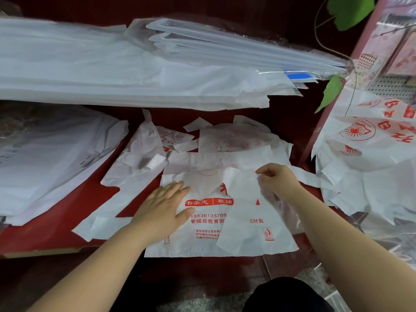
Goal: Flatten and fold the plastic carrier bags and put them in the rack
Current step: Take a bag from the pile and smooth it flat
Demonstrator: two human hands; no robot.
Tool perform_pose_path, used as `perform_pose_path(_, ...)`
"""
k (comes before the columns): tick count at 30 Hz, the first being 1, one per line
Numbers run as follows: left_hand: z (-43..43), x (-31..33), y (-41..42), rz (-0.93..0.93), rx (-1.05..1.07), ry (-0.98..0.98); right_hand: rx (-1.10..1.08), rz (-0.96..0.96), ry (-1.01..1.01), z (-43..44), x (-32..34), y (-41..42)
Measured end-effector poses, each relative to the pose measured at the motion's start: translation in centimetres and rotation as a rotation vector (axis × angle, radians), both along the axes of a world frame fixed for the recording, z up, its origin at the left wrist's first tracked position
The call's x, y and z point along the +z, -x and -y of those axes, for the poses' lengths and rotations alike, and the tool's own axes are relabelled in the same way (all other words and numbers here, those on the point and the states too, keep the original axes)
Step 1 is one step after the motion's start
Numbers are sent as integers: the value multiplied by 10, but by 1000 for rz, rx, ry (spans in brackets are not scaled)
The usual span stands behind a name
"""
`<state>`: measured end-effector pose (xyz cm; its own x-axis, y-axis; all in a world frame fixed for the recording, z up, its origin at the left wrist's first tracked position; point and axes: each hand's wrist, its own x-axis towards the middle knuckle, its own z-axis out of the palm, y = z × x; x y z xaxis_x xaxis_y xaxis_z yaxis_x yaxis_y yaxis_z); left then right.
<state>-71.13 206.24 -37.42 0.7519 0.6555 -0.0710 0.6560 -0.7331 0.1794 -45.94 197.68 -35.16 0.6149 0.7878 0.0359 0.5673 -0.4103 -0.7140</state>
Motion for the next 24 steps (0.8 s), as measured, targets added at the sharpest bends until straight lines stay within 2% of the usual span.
perform_pose_path(3,-1,-1,0,-12,-2,-1,-59,-162,-69,0,3,-7)
perform_pose_path(13,-2,0,-2,16,-13,19,-189,-212,-192,-13,8,-14)
perform_pose_path(16,-2,0,-2,5,-14,22,-139,-4,-148,-3,12,-4)
perform_pose_path(19,-4,-1,-1,41,-7,40,41,147,-43,17,8,19)
perform_pose_path(22,-4,5,-1,198,61,151,202,212,107,39,3,35)
perform_pose_path(24,-5,11,-4,306,96,171,300,352,246,46,-5,35)
